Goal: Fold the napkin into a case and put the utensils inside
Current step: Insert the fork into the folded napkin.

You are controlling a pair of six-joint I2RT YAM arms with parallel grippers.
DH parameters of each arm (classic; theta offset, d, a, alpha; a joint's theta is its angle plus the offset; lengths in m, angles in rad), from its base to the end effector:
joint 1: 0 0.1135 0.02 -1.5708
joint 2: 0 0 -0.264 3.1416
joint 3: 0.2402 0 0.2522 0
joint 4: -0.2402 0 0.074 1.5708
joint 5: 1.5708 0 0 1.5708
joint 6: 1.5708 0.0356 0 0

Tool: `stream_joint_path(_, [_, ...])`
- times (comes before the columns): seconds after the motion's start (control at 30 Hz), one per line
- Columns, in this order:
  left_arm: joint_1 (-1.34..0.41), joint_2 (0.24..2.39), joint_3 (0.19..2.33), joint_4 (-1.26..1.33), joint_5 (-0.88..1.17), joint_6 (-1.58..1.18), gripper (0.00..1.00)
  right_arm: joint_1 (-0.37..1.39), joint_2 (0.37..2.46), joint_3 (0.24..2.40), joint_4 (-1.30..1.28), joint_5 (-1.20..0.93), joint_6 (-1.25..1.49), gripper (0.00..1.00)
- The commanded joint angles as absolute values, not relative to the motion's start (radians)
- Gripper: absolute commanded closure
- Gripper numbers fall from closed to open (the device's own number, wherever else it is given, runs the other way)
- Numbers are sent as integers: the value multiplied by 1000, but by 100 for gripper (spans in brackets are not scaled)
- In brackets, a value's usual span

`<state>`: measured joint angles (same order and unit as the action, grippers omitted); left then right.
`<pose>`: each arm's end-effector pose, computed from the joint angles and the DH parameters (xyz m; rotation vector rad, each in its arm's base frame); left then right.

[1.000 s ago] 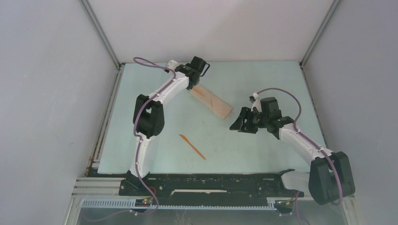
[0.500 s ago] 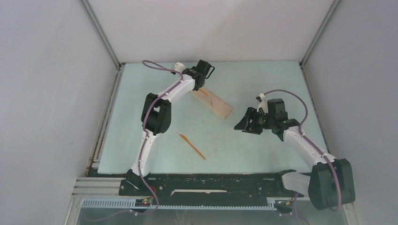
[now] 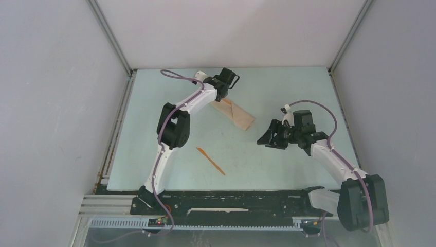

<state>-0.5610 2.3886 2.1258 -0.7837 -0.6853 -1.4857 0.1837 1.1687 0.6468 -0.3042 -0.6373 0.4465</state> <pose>0.4486 -0.2552 0.2004 -1.2213 1.9577 -0.0998 0.2208 0.0626 0.2109 0.0080 2.4435 1.0534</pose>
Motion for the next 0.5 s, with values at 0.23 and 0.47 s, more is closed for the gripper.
stream_joint_path(0.23, [-602,2365,2101,-801,-606,-1590,100,178,1116,626,-297,-655,426,35])
stream_joint_path(0.47, [-624,2373,2108,-799,-589,-1596,100,178,1089,623,-310,-651,426,34])
